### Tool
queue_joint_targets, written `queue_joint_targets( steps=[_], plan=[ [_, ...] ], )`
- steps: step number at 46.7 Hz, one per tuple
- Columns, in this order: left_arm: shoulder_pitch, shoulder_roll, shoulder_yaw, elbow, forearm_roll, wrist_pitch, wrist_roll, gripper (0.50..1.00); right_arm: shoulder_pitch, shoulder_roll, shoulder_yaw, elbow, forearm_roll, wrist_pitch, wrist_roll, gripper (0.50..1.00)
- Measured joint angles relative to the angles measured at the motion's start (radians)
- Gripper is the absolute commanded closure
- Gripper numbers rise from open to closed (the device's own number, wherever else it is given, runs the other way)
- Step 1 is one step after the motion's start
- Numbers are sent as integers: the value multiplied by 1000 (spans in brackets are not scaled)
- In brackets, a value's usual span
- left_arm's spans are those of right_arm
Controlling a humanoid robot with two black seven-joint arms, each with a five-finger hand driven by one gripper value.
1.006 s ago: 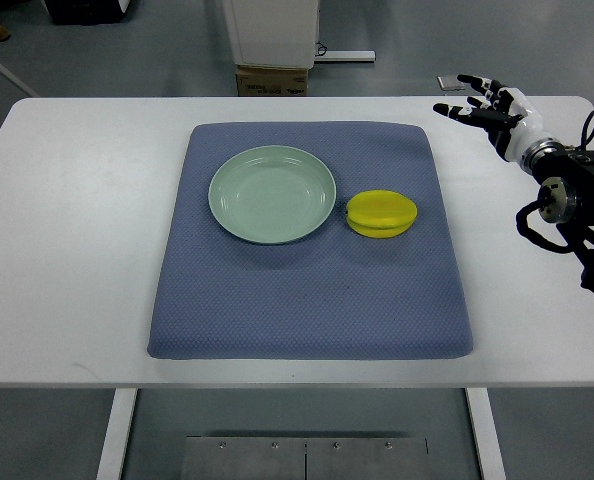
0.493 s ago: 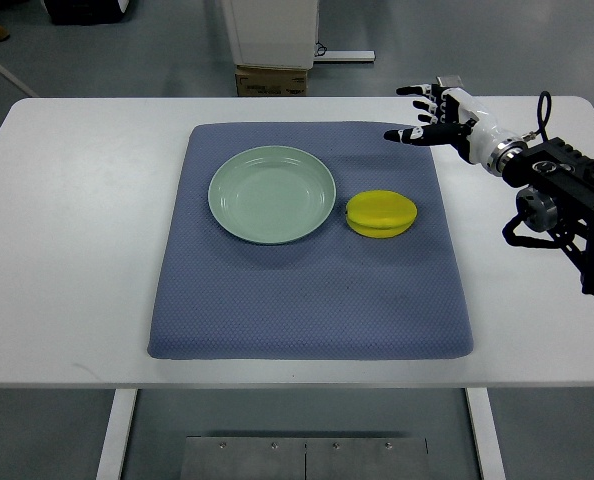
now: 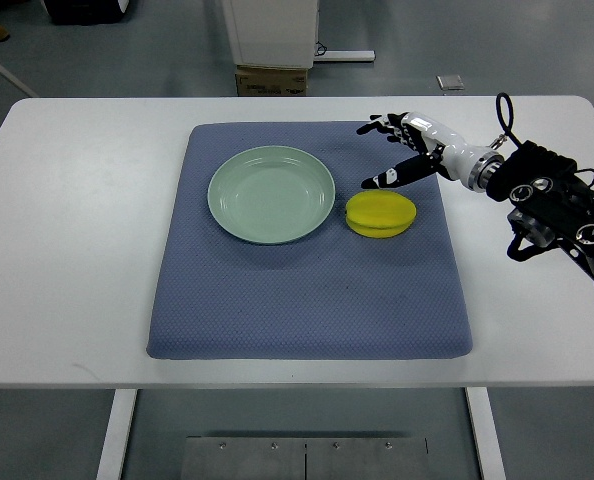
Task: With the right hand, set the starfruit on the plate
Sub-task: 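Reach the right hand toward the yellow starfruit beside the plate, then close the right hand fingers around the yellow starfruit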
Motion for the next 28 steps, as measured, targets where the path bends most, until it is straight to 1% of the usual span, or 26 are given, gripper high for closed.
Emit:
queue_joint_targets(
  steps=[6,10,28],
  plan=[
    [0,0,0,0,0,0,0,500,17,-25,-23,34,-42,57,0,505],
    [0,0,0,0,0,0,0,500,25,-40,-34,44,-58,71,1,505],
    [0,0,0,0,0,0,0,500,23,-36,-71,55,-142,66,0,519]
  ],
)
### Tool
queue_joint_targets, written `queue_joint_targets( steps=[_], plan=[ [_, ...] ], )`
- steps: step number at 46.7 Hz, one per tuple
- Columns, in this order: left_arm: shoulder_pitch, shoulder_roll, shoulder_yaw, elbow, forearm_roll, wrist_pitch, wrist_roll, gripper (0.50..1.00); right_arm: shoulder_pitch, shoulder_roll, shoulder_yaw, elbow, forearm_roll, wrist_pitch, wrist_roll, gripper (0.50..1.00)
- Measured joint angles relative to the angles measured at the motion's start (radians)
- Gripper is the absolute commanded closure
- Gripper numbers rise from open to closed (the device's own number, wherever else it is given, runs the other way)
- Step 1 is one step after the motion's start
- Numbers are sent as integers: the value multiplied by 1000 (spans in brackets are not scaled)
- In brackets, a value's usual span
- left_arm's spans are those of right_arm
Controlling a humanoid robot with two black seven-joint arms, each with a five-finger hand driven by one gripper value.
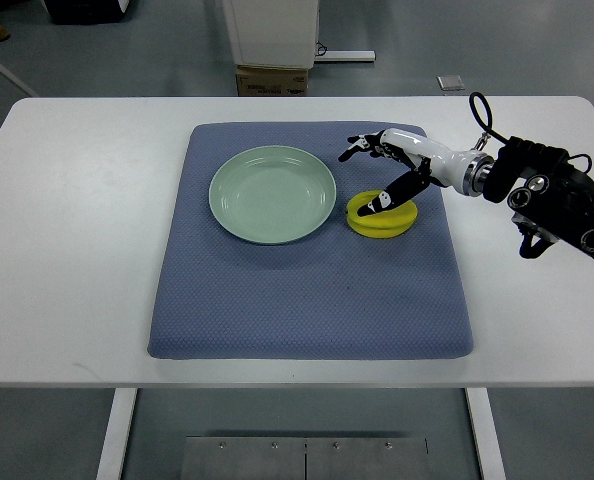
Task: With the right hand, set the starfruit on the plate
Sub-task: 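Close the right hand fingers around the yellow starfruit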
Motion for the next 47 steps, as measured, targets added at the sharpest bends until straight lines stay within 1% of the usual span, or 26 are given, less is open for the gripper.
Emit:
queue_joint_targets(
  steps=[5,7,12,23,34,37,41,46,47],
  plan=[
    [0,0,0,0,0,0,0,500,-4,1,-15,-1,-21,-9,0,528],
    [0,0,0,0,0,0,0,500,-5,1,-25,-1,-32,-25,1,532],
    [0,0,0,0,0,0,0,500,-5,-1,-54,-1,-54,-46,14,553],
    [0,0,0,0,0,0,0,500,-13,1,-84,-2,-85,-78,23,557],
    [0,0,0,0,0,0,0,500,-18,9,-129,-7,-106,-136,30,559],
    [0,0,0,0,0,0,0,500,-19,13,-131,-11,-107,-140,32,567],
    [0,0,0,0,0,0,0,500,-23,17,-132,-13,-108,-149,32,590],
    [0,0,0,0,0,0,0,500,-25,18,-144,-22,-109,-169,31,632],
    [0,0,0,0,0,0,0,500,-25,18,-149,-24,-109,-171,31,647]
  ],
)
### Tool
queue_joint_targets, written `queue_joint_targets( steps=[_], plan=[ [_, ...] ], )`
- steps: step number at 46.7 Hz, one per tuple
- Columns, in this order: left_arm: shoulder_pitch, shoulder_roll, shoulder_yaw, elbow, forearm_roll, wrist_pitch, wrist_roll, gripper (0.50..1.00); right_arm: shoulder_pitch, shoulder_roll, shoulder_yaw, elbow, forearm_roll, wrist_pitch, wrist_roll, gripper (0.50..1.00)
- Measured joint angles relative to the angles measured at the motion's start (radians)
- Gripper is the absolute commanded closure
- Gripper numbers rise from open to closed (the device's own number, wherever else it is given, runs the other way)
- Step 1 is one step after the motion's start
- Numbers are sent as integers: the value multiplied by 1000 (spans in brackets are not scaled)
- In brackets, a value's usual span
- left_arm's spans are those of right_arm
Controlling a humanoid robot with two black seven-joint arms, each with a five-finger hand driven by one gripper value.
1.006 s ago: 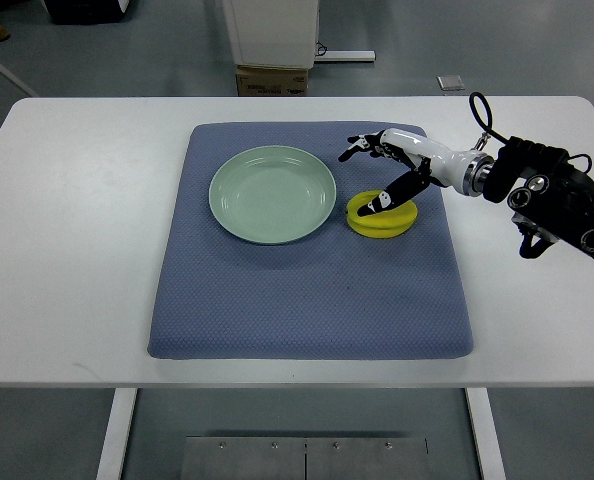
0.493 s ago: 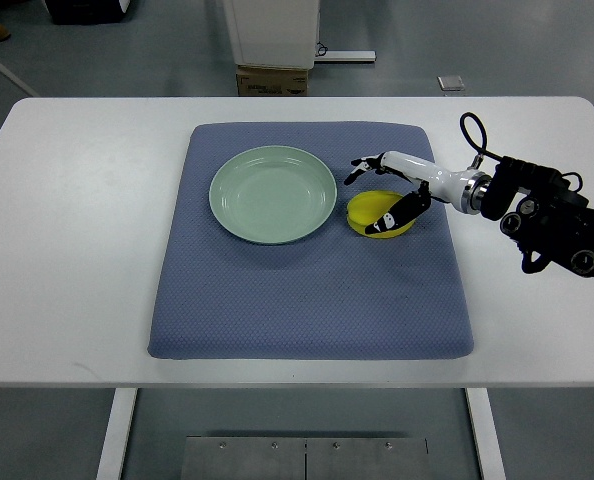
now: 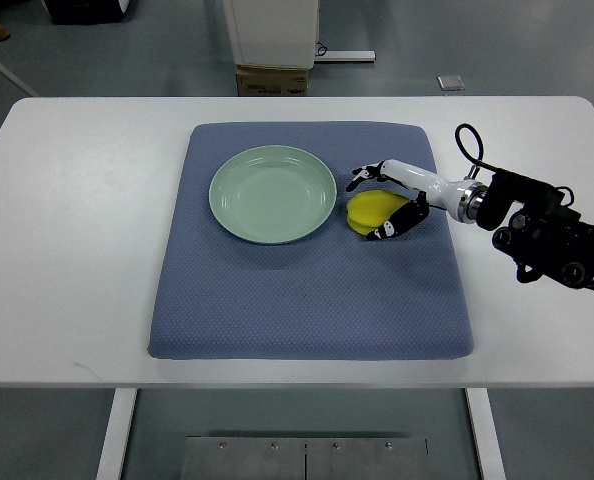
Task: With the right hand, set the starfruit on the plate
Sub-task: 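Close the right hand fingers around the yellow starfruit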
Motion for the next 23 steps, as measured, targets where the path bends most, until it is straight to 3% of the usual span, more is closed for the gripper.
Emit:
queue_joint_targets(
  steps=[9,16,23],
  plan=[
    [0,0,0,0,0,0,0,500,-1,0,-12,-6,-1,-2,0,751],
    [0,0,0,0,0,0,0,500,-5,-3,-17,-6,-1,-2,6,1000],
    [0,0,0,0,0,0,0,500,-4,-5,-18,-8,-1,-2,6,1000]
  ],
)
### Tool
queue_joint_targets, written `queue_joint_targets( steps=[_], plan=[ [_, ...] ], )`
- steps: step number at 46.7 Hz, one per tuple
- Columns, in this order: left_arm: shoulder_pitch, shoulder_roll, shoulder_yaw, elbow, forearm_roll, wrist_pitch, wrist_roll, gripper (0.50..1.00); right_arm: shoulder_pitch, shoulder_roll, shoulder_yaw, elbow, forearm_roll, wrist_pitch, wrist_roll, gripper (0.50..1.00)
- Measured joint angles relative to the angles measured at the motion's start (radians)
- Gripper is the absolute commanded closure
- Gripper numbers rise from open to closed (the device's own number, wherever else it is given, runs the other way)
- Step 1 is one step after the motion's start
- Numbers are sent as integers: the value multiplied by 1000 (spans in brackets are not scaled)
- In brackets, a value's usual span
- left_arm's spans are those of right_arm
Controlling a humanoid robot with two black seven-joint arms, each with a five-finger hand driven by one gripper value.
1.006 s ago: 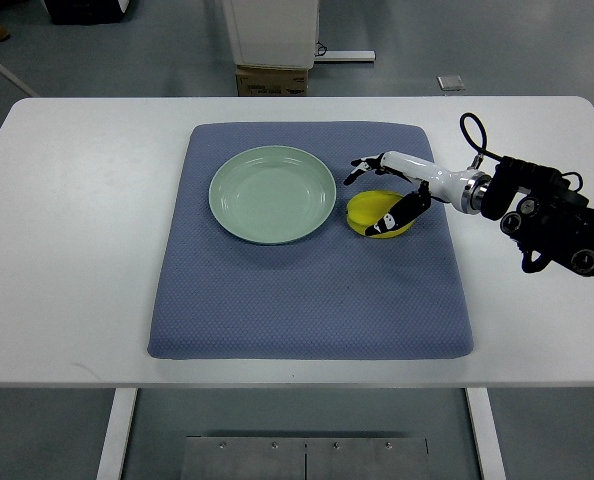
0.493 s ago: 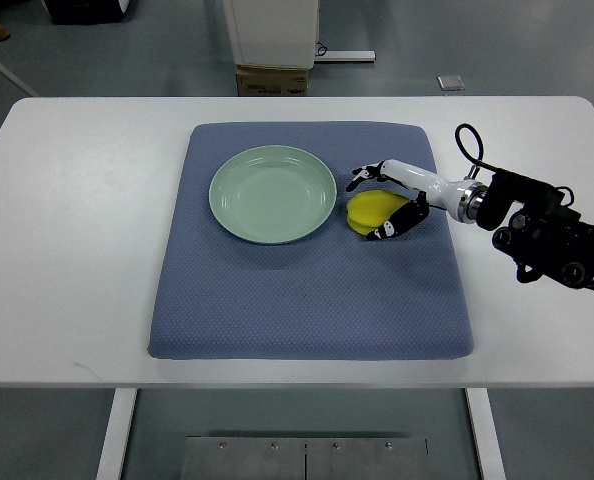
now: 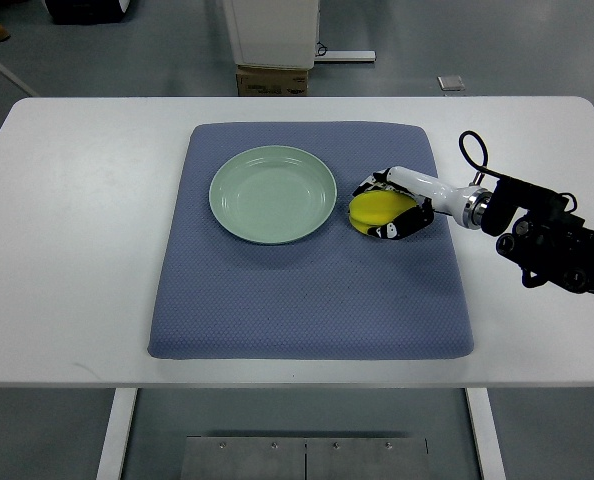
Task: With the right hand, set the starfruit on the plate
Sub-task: 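Close the right hand fingers around the yellow starfruit, then lift the starfruit with the right hand and carry it over the plate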
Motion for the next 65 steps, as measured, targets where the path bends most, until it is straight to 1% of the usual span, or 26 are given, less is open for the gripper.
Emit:
queue_joint_targets(
  steps=[16,29,44,65],
  plan=[
    [0,0,0,0,0,0,0,500,62,-27,32,2,12,3,-16,1000],
    [0,0,0,0,0,0,0,500,128,-13,78,3,32,11,-69,1000],
    [0,0,0,0,0,0,0,500,202,114,74,3,44,13,-127,1000],
    [0,0,0,0,0,0,0,500,216,283,46,3,45,13,-149,1000]
  ],
)
